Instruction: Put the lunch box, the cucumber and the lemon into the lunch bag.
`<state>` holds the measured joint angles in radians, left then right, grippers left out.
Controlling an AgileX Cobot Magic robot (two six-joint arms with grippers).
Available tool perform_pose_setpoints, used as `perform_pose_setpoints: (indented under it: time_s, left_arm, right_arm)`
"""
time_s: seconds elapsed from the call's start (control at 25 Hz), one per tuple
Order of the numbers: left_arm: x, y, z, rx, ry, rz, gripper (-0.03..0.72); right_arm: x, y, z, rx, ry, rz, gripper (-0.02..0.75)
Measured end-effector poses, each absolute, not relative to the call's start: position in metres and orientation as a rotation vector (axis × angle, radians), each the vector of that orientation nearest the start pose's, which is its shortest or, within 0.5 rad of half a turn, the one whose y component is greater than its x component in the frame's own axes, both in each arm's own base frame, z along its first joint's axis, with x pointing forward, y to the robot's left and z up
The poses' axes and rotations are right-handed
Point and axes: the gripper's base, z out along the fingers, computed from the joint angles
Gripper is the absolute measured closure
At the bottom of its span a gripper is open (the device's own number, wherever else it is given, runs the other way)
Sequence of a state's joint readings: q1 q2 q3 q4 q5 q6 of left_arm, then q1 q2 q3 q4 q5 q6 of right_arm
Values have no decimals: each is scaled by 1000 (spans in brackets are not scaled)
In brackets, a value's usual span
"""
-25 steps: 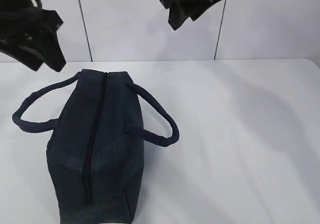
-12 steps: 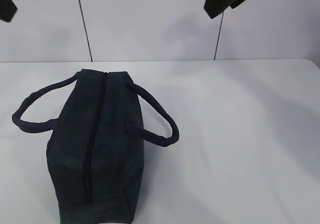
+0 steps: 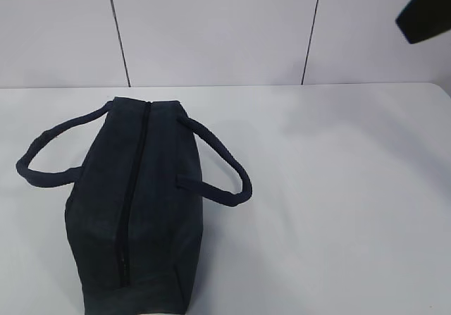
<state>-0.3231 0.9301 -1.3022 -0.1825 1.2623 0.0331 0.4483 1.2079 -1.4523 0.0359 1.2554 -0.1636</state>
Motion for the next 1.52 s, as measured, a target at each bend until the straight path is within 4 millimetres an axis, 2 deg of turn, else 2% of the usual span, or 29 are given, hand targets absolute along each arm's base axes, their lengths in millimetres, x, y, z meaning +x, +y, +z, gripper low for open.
perform_pose_setpoints:
  time_s: [0.32,0.6,0.88,1.24,1.44,1.52]
  left_arm:
    - [48,-33,437,431,2171,-383,382]
    - [9,-20,422,428,2086,-389,386]
    - [-24,-9,384,460,2030,-375,420]
    - [-50,0,328,454,1977,-364,423]
    - [-40,-3,309,462,2051,-362,424]
    - [-36,-4,302,467,2076,-359,424]
  right_arm:
    - [126,64,431,-726,2290,179,402]
    - [69,37,404,-710,2235,187,402]
    - [28,18,361,-688,2162,210,402]
    - [-3,3,305,-666,2096,225,402]
    - [-11,0,277,-662,2082,227,402]
    - [-15,-2,274,-652,2047,231,403]
